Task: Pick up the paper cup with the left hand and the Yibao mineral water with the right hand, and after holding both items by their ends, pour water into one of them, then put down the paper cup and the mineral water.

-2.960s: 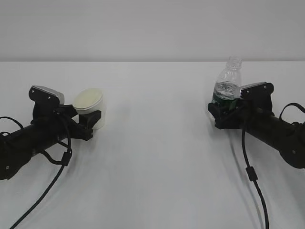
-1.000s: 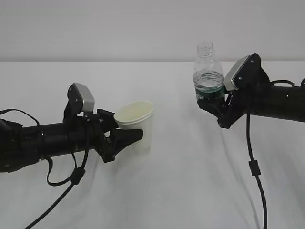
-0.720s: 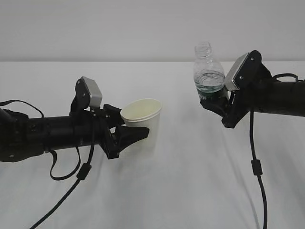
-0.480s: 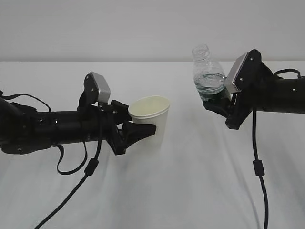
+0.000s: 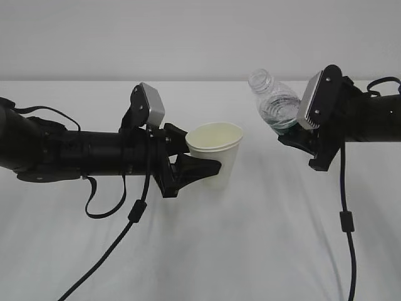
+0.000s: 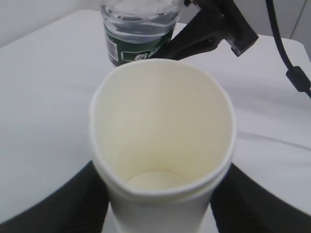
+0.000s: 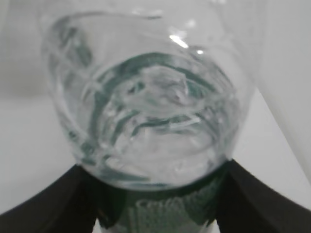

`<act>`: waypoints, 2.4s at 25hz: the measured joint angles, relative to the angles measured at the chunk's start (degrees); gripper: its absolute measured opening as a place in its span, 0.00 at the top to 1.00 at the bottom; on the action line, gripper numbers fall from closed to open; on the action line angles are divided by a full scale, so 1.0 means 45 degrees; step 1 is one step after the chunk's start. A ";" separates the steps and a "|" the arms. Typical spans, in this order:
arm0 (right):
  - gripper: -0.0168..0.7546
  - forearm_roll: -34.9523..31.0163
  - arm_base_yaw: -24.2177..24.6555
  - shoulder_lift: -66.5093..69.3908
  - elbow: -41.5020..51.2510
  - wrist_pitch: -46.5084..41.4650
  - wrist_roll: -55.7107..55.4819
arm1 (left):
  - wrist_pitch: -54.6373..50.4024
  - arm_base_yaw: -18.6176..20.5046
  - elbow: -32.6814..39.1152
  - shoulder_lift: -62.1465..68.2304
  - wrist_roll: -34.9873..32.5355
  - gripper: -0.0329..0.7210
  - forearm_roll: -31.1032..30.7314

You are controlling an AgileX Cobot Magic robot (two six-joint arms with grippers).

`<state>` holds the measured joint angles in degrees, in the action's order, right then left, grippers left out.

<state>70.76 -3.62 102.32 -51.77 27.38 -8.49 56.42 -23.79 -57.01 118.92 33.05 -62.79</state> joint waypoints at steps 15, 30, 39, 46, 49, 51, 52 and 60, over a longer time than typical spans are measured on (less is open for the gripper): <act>0.34 -0.0002 -0.1072 -0.0054 -0.0115 -0.2470 0.2054 | -0.0028 -0.0027 -0.0009 0.0000 0.0050 0.38 -0.0464; 0.34 0.2008 -0.1077 -0.0342 -0.0619 -0.3182 0.2378 | -0.0047 -0.0086 -0.0009 0.0000 0.0050 0.38 -0.0608; 0.34 0.2825 -0.1077 -0.0342 -0.0770 -0.3201 0.2509 | -0.0056 -0.0086 -0.0009 0.0000 0.0147 0.38 -0.0680; 0.34 0.3042 -0.1077 -0.0342 -0.0800 -0.3286 0.2832 | -0.0056 -0.0086 -0.0009 0.0000 0.0342 0.38 -0.1100; 0.34 0.3199 -0.1077 -0.0342 -0.0908 -0.3307 0.2832 | -0.0056 -0.0086 -0.0009 0.0000 0.0384 0.38 -0.1125; 0.34 0.3347 -0.1077 -0.0342 -0.0989 -0.3307 0.2855 | -0.0027 -0.0086 -0.0009 0.0000 0.0420 0.38 -0.1155; 0.34 0.3440 -0.1077 -0.0342 -0.0998 -0.3307 0.2855 | -0.0009 -0.0086 -0.0009 0.0000 0.0417 0.38 -0.1155; 0.34 0.4147 -0.1077 -0.0342 -0.1019 -0.3307 0.2878 | 0.0064 -0.0086 -0.0009 0.0000 0.0478 0.38 -0.1336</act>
<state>89.42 -8.47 100.78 -56.36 12.49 4.45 56.71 -24.17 -57.05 118.92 35.20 -68.80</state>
